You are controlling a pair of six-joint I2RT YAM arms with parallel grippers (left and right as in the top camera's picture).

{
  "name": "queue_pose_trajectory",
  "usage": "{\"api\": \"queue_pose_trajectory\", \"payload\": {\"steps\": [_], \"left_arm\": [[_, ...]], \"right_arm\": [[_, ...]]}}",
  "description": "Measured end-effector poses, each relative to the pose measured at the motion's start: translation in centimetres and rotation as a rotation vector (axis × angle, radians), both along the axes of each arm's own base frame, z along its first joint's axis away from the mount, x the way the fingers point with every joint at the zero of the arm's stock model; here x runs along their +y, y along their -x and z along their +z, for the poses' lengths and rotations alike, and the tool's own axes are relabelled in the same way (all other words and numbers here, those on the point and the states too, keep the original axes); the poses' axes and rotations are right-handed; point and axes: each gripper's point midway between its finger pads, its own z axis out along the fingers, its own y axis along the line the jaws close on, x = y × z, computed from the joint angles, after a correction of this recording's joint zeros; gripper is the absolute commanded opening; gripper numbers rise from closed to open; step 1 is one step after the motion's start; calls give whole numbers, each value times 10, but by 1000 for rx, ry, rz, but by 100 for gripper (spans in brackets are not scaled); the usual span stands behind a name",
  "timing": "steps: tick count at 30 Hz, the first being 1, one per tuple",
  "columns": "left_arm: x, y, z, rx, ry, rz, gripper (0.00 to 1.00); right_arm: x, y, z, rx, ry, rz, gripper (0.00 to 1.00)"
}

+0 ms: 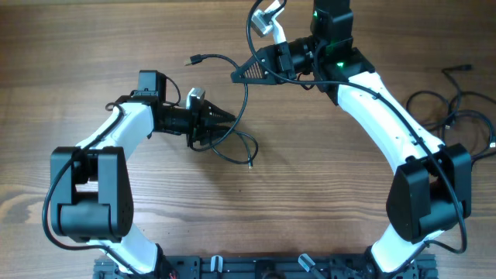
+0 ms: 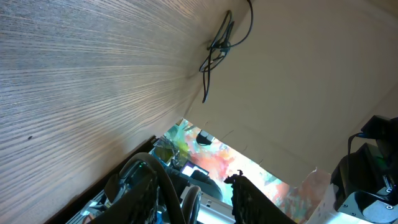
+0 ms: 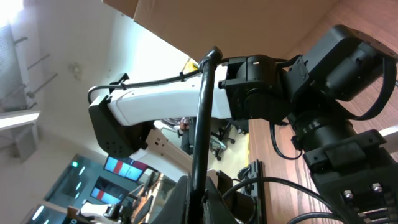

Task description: Untangle cables

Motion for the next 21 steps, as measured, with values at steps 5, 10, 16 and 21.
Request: {"api": "queue_pose_trajectory", "payload": {"steps": [5, 10, 16, 21], "left_arm": [[0, 0, 0, 0, 0, 0, 35], [0, 0, -1, 1, -7, 2, 23], [2, -1, -6, 23, -35, 14, 20], [2, -1, -6, 64, -38, 29, 4]], "right_arm": [[0, 0, 0, 6, 2, 0, 5], [0, 0, 0, 6, 2, 0, 5], [0, 0, 0, 6, 2, 0, 5], [0, 0, 0, 7, 2, 0, 5]]}}
